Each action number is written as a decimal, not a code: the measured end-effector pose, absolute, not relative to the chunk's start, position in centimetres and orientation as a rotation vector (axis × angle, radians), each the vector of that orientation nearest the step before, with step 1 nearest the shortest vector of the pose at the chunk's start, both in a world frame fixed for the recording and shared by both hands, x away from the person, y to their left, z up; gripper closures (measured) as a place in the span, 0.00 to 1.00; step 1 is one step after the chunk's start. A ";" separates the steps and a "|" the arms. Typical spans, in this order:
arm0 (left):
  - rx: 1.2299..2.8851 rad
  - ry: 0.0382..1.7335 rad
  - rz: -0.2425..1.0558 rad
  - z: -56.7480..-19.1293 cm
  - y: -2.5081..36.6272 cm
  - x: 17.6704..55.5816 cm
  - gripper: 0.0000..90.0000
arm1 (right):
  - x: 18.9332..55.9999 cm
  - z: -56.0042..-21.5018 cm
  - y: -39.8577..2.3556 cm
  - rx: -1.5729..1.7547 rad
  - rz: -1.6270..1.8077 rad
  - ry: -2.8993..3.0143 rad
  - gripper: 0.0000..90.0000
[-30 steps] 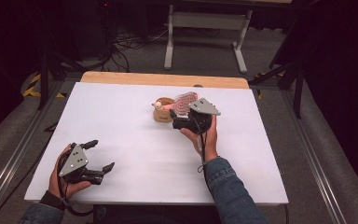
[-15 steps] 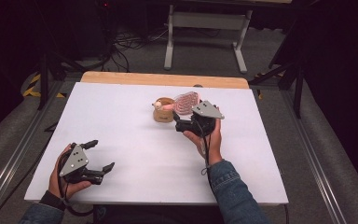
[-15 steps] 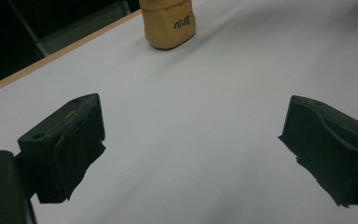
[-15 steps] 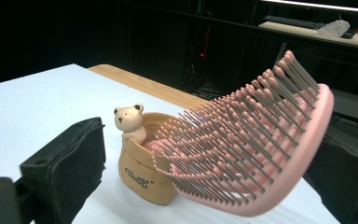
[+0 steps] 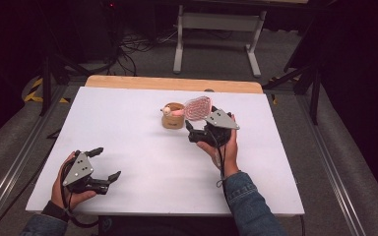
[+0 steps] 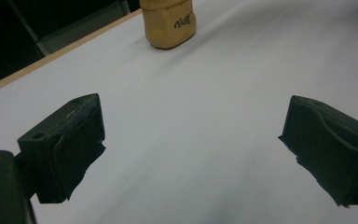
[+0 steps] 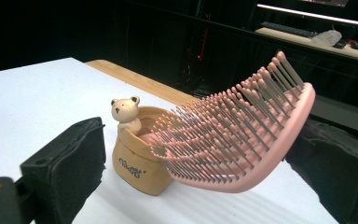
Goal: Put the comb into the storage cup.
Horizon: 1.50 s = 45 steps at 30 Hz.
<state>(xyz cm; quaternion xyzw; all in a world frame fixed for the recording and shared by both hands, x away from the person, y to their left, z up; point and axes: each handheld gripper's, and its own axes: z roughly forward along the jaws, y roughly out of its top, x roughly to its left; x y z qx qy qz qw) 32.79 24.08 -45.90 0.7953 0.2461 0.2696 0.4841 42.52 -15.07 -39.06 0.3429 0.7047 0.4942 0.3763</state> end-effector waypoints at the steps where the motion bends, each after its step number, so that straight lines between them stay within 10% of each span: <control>1: 1.932 0.601 0.655 -45.9 24.1 32.8 0.07 | 42.4 -39.1 -15.2 0.876 1.262 1.799 0.06; 45: 1.937 0.594 0.662 -45.8 24.0 32.7 0.07 | 39.6 -37.6 -17.2 0.771 1.267 1.790 0.06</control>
